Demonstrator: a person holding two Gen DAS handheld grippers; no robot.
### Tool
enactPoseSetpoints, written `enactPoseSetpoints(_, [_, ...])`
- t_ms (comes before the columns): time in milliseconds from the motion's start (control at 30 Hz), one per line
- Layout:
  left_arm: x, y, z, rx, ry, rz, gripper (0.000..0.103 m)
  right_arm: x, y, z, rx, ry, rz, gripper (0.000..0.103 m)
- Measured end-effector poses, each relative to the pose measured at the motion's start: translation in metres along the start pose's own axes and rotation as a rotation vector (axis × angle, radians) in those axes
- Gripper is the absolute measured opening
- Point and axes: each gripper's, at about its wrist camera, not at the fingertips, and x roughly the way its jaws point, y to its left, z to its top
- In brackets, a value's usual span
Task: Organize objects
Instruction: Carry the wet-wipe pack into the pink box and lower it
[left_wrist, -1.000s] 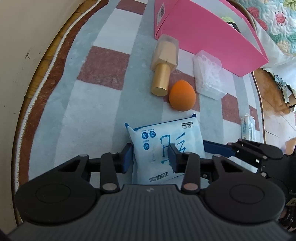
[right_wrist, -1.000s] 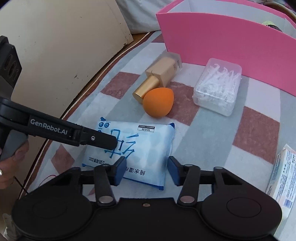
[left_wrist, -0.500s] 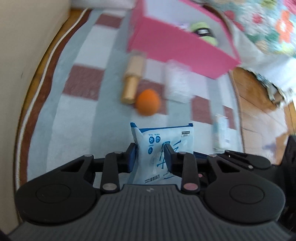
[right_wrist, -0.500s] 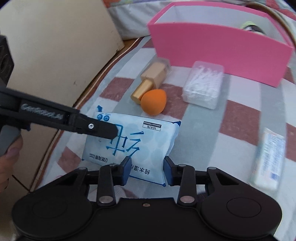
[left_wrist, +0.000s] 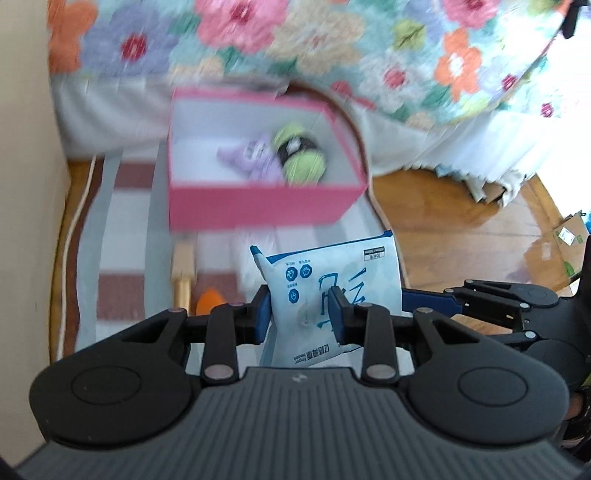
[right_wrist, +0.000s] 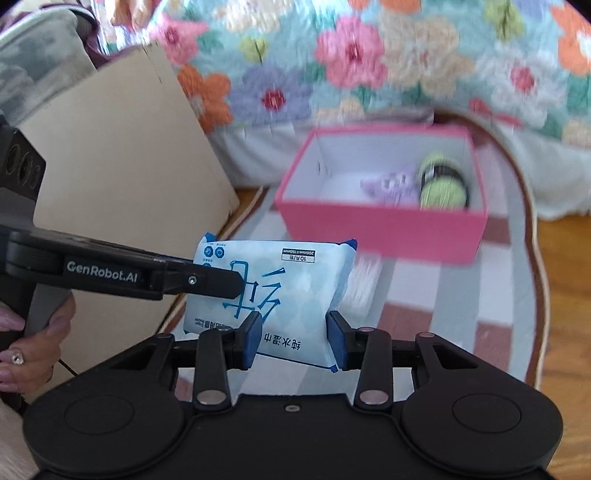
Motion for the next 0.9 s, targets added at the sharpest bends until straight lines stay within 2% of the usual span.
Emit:
enactPoseSetpoints(133, [-0.012, -0.012, 0.033, 0.033, -0.064, -0.001, 0.031, -0.008, -0.005, 0.026, -0.030, -0.076, -0.021, 0.045])
enactPoseSetpoints(200, [-0.012, -0.015, 0.051, 0.054, -0.088, 0.014, 0.031, -0.008, -0.008, 0.041, -0.041, -0.101, -0.032, 0.039])
enactPoseSetpoints(333, [-0.001, -0.017, 0.091, 0.063, -0.104, 0.022, 0.031, 0.000, -0.024, 0.071, -0.038, -0.149, -0.058, 0.033])
enactPoseSetpoints(433, [0.019, -0.016, 0.117, 0.055, -0.094, 0.037, 0.031, 0.018, -0.039, 0.093, -0.029, -0.159, -0.078, 0.032])
enactPoseSetpoints(567, [0.061, -0.008, 0.142, 0.058, -0.055, 0.088, 0.031, 0.055, -0.059, 0.116, -0.028, -0.106, -0.091, 0.033])
enactPoseSetpoints(667, [0.097, 0.004, 0.151, 0.073, -0.046, 0.106, 0.031, 0.095, -0.083, 0.125, 0.036, -0.038, -0.075, 0.033])
enactPoseSetpoints(733, [0.123, 0.014, 0.154, 0.075, -0.028, 0.116, 0.031, 0.120, -0.096, 0.125, 0.102, 0.010, -0.064, 0.033])
enactPoseSetpoints(833, [0.160, 0.033, 0.156, 0.034, 0.044, 0.119, 0.031, 0.154, -0.104, 0.121, 0.124, 0.055, -0.096, 0.033])
enactPoseSetpoints(900, [0.175, 0.043, 0.154, 0.026, 0.067, 0.132, 0.031, 0.173, -0.109, 0.116, 0.153, 0.086, -0.087, 0.033])
